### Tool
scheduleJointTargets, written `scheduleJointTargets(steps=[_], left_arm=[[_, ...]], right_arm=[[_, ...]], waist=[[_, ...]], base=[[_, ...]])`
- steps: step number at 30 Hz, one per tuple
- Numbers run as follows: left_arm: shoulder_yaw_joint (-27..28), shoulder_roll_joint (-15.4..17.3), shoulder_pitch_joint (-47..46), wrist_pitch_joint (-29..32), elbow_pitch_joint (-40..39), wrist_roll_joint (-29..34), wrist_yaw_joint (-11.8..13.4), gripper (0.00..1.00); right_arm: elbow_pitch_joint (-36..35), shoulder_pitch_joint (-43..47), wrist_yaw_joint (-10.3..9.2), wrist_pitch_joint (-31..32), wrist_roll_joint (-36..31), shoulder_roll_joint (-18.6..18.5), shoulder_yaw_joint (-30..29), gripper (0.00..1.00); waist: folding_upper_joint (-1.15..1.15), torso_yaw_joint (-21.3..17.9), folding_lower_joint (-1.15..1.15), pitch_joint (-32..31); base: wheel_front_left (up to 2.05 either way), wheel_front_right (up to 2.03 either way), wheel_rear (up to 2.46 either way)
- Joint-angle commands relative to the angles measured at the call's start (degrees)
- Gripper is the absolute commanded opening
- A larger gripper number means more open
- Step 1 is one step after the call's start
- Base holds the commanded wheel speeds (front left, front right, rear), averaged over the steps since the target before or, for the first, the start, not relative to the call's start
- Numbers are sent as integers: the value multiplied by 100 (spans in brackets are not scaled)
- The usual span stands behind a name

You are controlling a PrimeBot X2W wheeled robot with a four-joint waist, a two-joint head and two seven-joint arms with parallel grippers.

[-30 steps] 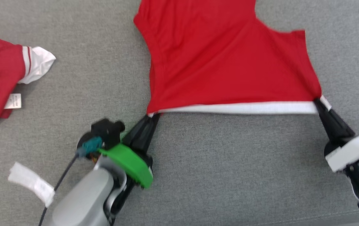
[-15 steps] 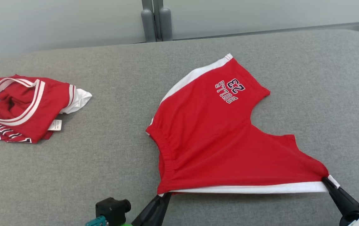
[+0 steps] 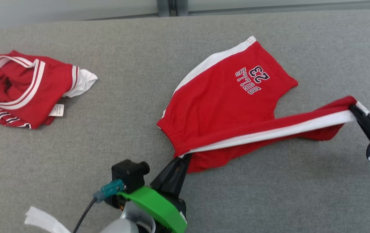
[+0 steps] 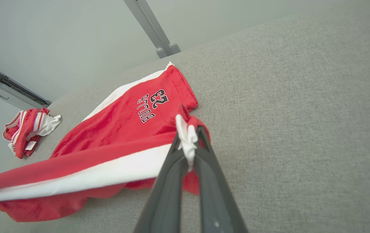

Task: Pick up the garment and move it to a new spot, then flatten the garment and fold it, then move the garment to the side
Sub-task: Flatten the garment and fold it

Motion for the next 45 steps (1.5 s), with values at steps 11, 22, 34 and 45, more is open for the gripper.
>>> scheduleJointTargets(steps=[11,22,34,45], left_arm=[[15,-529,-1623,652,399,329,166,0],[6,-882,-2222,766,870,315,74,0],[141,-978,-2192,616,1036,125,48,0],[166,-1034,-2113,636,1191,-84,-58,0]], right_arm=[[903,-2443,-7,1438,-215,-37,42,0],[1501,-3603,-7,2037,-476,0,368,0],[1626,-3955,-7,2182,-429,-119,567,0],[1883,-4184,-7,2276,-501,-175,654,0]], waist=[[0,890,0,1394],[0,1214,0,1655],[0,1277,0,1628],[0,1373,0,1612]], base=[[0,0,0],[0,0,0],[0,0,0],[0,0,0]])
